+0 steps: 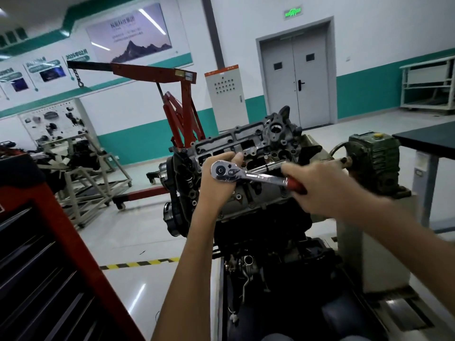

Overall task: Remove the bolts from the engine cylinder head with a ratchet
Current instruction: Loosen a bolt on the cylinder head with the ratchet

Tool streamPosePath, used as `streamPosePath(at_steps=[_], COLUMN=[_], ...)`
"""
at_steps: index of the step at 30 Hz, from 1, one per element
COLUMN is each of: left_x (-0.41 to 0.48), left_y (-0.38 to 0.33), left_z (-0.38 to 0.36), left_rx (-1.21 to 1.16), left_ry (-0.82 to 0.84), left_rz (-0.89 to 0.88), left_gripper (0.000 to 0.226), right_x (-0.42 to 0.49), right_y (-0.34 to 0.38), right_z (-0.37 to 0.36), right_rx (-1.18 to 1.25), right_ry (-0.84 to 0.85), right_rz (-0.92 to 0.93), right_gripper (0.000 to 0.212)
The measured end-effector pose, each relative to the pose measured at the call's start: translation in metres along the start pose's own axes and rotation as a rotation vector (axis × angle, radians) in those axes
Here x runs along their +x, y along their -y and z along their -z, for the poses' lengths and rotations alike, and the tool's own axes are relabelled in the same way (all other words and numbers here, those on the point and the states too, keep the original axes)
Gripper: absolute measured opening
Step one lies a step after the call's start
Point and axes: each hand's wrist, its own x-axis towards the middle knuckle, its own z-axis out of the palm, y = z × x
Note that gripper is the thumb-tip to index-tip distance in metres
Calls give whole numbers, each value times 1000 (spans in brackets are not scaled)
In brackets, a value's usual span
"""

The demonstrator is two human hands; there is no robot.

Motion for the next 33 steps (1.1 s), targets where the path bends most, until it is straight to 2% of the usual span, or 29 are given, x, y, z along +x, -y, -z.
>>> streamPosePath(at_steps=[5, 7, 10, 12, 15, 17, 19, 22, 28, 31, 33], left_x=[2, 3, 1, 1, 6, 9, 8, 4, 5, 5, 4], left_y=[0, -2, 1, 3, 2, 1, 0, 2, -1, -2, 0], left_z=[-10, -14, -9, 1, 12, 13, 11, 5, -11, -12, -6], left_rx=[-12, 20, -10, -8, 50, 91, 113, 80, 98, 122, 104], left_ry=[-156, -188, -146, -44, 101, 180, 212, 136, -72, -57, 1], left_rz=[-2, 11, 3, -4, 39, 26, 11, -2, -21, -3, 10], left_gripper=[46, 42, 40, 44, 38, 34, 34, 45, 38, 37, 44], right_x=[-43, -44, -41, -35, -7, 14, 21, -3, -47, -44, -42], right_y=[88, 113, 101, 66, 11, -13, -24, -8, 97, 121, 105], right_z=[-64, -82, -77, -57, -13, 12, 19, -8, -77, -85, -76], right_rx=[741, 899, 848, 686, 311, 10, -78, 131, 913, 1052, 954], right_ry=[-16, -74, -42, 24, 128, 76, 21, 64, -84, -78, -32], right_rz=[-248, -280, -251, -155, 30, 106, 106, -6, -304, -360, -299], right_gripper=[22, 29, 23, 19, 28, 23, 14, 19, 17, 26, 28])
